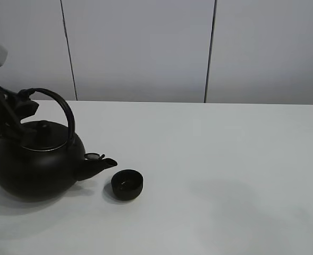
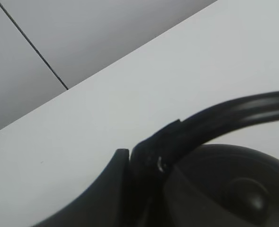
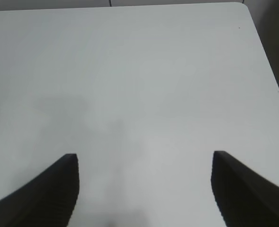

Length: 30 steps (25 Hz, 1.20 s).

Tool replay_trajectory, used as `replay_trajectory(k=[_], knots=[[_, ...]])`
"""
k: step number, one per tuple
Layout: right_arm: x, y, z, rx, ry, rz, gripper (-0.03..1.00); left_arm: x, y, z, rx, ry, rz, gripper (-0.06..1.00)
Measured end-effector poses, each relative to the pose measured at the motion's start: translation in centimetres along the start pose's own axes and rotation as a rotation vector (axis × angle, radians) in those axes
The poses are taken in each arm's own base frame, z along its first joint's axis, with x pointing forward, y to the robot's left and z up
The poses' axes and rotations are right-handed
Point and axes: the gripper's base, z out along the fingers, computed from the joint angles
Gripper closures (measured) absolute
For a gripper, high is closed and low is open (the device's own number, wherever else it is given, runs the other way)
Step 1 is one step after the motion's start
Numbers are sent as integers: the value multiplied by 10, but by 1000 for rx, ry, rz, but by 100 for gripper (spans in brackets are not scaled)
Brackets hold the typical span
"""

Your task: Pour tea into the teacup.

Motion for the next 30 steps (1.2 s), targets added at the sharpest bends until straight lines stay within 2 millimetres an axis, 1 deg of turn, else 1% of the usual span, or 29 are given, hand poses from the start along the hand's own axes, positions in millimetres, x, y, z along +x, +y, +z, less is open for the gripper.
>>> replay_trajectory(k=[5,11,19,30], knots=[[0,0,0,0,0,0,43,-4,1,4,6,17,11,84],[0,0,0,0,1,0,43,-12,-2,8,18,-4,32,84],[0,0,0,0,1,0,43,-9,-2,8,25,21,102,84],[0,0,0,0,1,0,43,-7,-3,8,32,46,112,84]])
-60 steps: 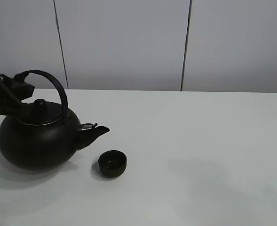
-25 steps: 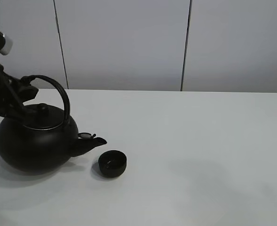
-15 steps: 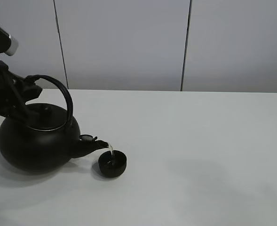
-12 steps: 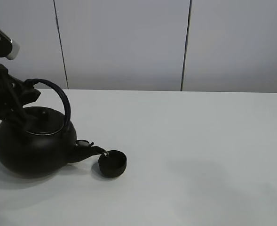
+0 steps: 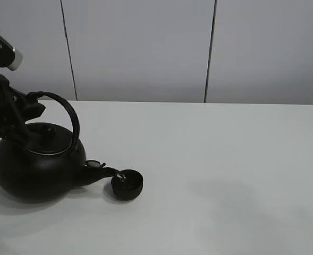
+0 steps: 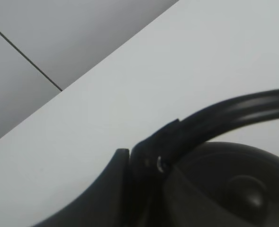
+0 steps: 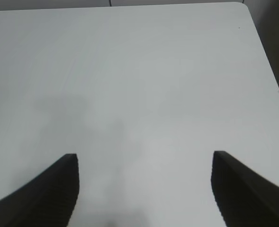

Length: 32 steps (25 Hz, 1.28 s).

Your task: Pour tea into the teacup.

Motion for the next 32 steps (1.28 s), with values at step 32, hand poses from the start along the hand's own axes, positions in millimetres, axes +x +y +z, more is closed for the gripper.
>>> replay_trajectory(k=[32], knots=[[0,0,0,0,-1,0,43,29,42,-16,-7,-110,-515,84]])
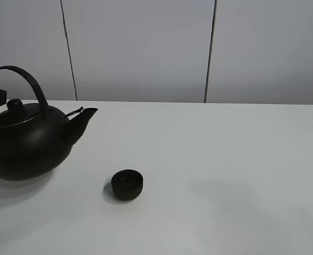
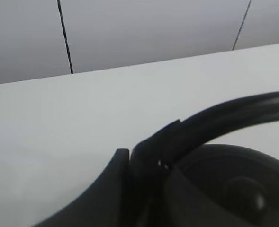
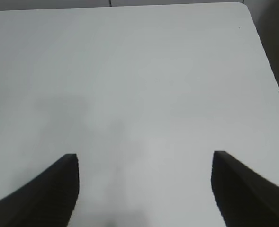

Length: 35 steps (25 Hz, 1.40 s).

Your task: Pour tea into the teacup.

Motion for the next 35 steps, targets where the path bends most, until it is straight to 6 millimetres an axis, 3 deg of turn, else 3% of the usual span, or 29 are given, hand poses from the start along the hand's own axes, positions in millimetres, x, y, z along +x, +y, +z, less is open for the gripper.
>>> replay_trajectory(k=[6,10,16,24,35], knots=[[0,0,0,0,1,0,43,19,7,-22,-25,-37,30,84],[0,0,0,0,1,0,43,26,5,-26,-25,-11,125,84],[0,0,0,0,1,0,43,25,5,-26,-23,-24,194,84],[0,0,0,0,1,0,43,45,8,-15,-24,-3,127,84],[0,0,0,0,0,0,43,46,7,-14,-13,-8,119,84]])
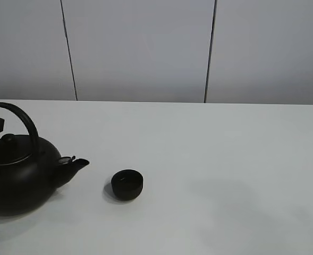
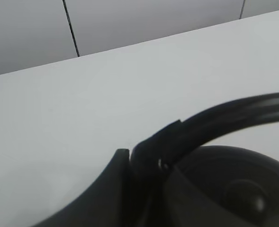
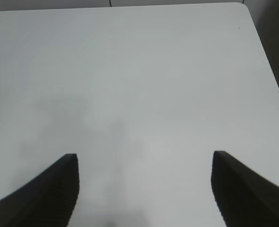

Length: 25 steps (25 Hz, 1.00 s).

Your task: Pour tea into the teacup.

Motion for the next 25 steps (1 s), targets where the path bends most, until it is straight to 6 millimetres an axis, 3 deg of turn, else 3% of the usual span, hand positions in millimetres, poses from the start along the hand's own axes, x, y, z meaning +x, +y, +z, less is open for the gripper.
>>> replay_trajectory(k=[8,21,25], knots=[[0,0,0,0,0,0,43,-7,-3,-1,32,-80,-7,66],[0,0,0,0,0,0,43,18,-13,-30,-38,8,-112,64],[0,0,0,0,0,0,43,25,-7,-38,-88,36,-146,64]])
